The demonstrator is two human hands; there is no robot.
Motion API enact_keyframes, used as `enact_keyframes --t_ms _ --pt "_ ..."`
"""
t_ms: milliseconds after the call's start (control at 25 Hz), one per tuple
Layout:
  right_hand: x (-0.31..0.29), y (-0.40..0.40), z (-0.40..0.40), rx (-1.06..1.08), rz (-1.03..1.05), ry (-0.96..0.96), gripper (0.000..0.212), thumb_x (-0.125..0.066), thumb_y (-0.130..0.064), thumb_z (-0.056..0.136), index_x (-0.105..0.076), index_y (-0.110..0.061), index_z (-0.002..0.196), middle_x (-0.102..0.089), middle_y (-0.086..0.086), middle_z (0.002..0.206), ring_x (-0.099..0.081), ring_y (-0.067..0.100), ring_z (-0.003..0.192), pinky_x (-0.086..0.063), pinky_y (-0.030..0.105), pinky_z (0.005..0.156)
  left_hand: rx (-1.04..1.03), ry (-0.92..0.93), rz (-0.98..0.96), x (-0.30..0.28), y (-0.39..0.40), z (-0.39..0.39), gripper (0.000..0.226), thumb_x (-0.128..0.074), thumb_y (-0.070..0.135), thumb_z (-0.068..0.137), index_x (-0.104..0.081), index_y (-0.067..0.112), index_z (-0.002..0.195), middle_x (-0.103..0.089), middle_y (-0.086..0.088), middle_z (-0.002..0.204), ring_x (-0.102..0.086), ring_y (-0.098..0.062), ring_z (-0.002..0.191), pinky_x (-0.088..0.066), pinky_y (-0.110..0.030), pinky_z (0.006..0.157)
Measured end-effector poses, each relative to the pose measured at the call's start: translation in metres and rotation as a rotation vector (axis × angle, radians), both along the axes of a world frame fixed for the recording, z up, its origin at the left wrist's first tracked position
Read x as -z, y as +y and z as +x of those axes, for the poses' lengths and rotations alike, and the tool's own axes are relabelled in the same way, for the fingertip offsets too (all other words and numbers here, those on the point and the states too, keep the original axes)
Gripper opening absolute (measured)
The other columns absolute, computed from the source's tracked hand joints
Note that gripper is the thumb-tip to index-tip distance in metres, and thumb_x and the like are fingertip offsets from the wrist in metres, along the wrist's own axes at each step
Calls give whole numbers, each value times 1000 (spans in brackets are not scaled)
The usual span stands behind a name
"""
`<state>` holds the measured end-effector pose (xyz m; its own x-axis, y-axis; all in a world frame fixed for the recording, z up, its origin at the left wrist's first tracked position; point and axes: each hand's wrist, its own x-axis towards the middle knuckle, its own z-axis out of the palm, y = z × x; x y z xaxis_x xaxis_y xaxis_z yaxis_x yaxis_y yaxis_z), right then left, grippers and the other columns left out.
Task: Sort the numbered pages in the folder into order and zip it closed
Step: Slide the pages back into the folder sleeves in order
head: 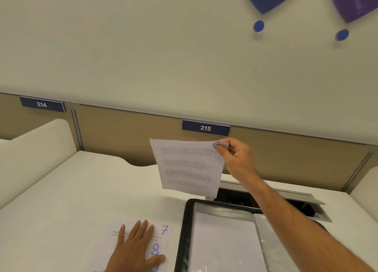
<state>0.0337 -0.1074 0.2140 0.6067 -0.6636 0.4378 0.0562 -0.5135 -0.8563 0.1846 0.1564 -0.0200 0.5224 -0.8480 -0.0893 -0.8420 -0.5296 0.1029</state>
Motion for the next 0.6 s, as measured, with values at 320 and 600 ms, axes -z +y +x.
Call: enact_keyframes --t_ms 320,600 --pt "-28 -7 -87 -21 70 -71 12 -64 -16 96 -67 -5 99 -75 7 91 -73 18 81 -58 25 65 -153 725 -817 -86 -45 -69 82 -82 57 64 -40 47 134 -54 27 134 -56 2 120 -47 -12 95" --pt "-15 -23 -150 22 181 -108 13 -66 -13 95 -68 -2 101 -75 6 85 -73 21 74 -58 30 61 -111 1183 -948 -116 -78 -138 63 -86 48 61 -73 12 111 -77 -4 105 -74 -29 93 -61 -49 80"
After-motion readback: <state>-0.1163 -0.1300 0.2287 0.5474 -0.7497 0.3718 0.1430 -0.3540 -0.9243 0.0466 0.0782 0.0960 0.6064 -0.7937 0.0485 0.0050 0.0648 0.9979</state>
